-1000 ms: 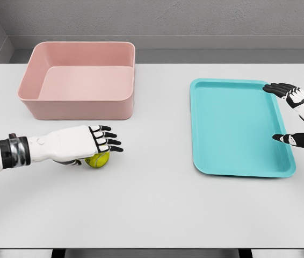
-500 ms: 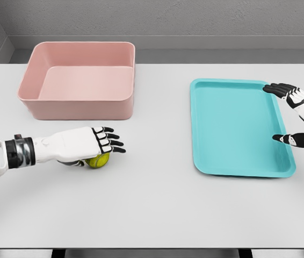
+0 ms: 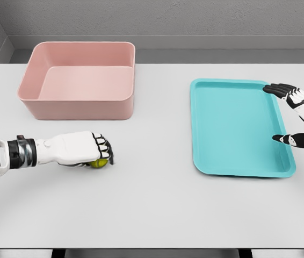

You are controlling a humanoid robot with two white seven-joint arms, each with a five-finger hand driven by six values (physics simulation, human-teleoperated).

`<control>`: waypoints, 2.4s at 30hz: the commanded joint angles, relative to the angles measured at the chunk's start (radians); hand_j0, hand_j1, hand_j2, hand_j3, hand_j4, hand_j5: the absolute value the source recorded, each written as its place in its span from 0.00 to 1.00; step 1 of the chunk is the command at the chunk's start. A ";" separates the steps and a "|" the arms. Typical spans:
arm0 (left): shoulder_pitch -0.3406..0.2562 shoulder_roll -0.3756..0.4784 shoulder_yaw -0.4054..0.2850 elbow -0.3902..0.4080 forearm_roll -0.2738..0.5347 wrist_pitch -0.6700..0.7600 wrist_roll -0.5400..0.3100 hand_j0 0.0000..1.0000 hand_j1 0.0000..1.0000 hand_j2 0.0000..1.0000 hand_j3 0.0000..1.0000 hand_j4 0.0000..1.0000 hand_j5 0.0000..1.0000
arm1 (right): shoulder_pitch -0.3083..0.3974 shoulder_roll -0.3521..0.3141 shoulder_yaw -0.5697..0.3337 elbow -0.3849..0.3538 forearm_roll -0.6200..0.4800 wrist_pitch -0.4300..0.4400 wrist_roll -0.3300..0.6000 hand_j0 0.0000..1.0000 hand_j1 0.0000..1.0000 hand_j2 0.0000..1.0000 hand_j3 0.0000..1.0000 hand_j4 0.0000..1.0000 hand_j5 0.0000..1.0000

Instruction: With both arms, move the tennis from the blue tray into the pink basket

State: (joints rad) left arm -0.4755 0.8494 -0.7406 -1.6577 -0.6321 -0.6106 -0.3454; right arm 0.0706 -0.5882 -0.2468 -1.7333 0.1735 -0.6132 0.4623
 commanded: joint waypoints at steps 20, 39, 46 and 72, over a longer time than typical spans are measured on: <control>-0.066 0.019 0.000 -0.010 0.095 0.000 -0.014 0.46 0.46 0.46 0.46 0.46 0.46 | 0.000 -0.001 0.000 0.000 -0.009 0.002 -0.001 1.00 1.00 1.00 1.00 1.00 1.00; -0.155 0.089 0.000 -0.010 0.195 0.000 -0.014 0.46 0.46 0.46 0.46 0.46 0.46 | 0.005 -0.001 0.000 0.008 -0.012 0.002 -0.002 1.00 1.00 1.00 1.00 1.00 1.00; -0.204 0.100 0.000 0.004 0.201 0.000 -0.014 0.46 0.46 0.46 0.46 0.46 0.46 | 0.005 -0.001 0.000 0.008 -0.012 0.002 -0.001 1.00 1.00 1.00 1.00 1.00 1.00; -0.356 -0.041 -0.003 0.248 0.192 0.000 -0.029 0.46 0.46 0.46 0.46 0.46 0.46 | 0.005 -0.001 0.000 0.008 -0.012 0.002 -0.001 1.00 1.00 1.00 1.00 1.00 1.00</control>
State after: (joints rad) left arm -0.8360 0.8324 -0.7444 -1.4408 -0.4451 -0.6127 -0.3675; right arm 0.0752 -0.5882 -0.2468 -1.7253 0.1690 -0.6132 0.4621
